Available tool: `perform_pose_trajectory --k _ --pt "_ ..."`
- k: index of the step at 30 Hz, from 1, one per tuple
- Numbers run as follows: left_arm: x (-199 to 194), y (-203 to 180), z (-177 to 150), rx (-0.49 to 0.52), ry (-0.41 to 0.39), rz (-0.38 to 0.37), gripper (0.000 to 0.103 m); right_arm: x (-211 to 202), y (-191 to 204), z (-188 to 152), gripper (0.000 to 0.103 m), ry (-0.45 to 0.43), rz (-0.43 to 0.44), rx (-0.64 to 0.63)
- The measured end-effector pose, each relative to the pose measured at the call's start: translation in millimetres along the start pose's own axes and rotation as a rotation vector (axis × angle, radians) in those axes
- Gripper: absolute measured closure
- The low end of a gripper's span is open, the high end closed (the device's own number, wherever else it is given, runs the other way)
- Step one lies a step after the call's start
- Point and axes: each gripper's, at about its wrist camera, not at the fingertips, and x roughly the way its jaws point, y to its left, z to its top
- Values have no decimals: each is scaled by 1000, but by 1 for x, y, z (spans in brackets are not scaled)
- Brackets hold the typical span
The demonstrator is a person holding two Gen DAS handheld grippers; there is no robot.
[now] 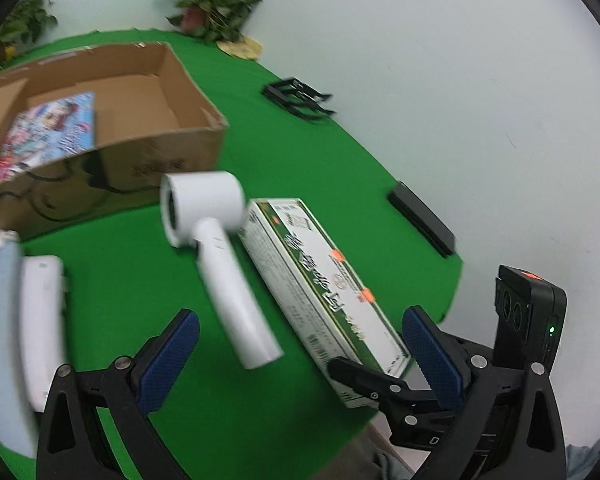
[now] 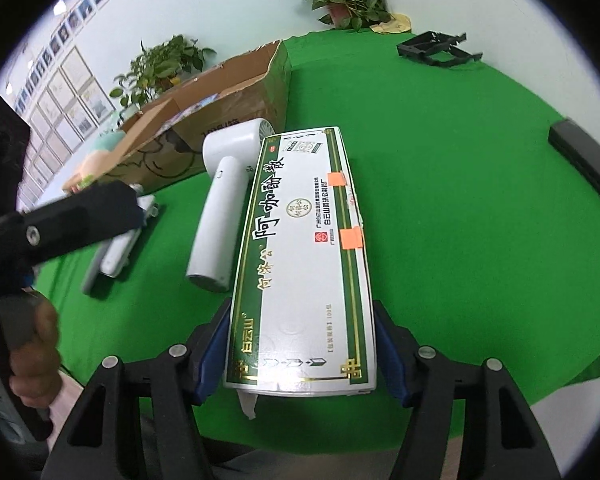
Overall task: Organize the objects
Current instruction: 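Lift the medicine box with the right gripper and carry it over the cardboard box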
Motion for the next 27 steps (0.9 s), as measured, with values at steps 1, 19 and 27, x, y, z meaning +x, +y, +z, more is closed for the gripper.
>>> perform_pose_trajectory --k 1,19,27 --pt "4 -2 -1 -2 12 -21 2 -3 -2 -1 40 -7 26 24" --pt "6 29 -5 -146 44 -101 53 -17 52 -15 41 0 285 21" --pt "-25 48 18 -152 -11 -104 57 -15 86 -8 43 -34 228 -123"
